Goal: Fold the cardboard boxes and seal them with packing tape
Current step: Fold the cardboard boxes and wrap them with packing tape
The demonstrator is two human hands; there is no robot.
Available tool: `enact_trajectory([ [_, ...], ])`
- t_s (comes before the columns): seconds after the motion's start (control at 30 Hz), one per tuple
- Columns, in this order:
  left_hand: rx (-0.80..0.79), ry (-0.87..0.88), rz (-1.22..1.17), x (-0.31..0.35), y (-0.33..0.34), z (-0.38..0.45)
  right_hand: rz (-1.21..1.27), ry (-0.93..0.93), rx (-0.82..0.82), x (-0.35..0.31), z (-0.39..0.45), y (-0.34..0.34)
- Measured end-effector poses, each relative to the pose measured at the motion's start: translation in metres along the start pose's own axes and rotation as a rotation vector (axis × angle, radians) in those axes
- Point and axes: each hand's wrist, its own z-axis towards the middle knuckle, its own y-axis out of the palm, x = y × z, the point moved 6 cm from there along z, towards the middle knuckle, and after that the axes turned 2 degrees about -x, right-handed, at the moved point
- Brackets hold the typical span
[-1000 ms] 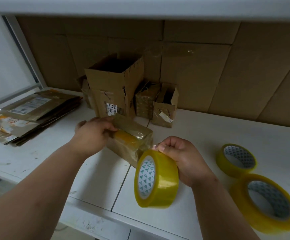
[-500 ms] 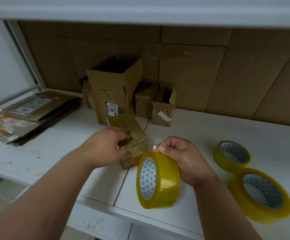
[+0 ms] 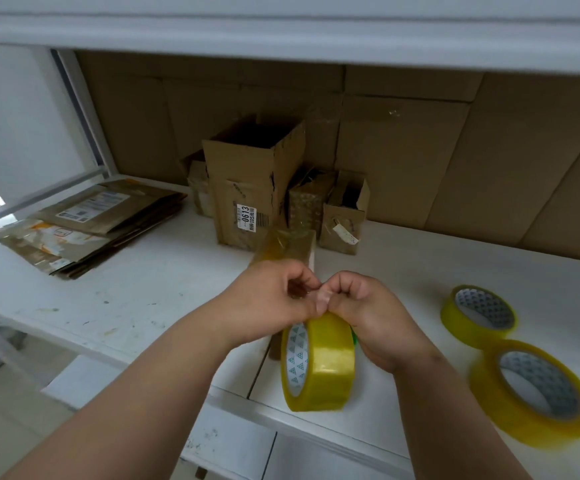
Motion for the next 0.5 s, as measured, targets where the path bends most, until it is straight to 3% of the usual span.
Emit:
enact_trajectory([
  [0.23,0.007,-0.008,0.066,0.001,0.003,0.001,-0.573,-0.182,0.152,-0.012,-0.008,0.004],
  [0.33,0.025,0.022,0.185,0.009,0.004,0.002,-0.624,-0.324,0.21,-0.018,-0.018,0.007],
  [0.5,0.039,0.069,0.313,0.018,0.011,-0.001,-0.53,-0.348,0.3,-0.019,-0.026,0.001],
])
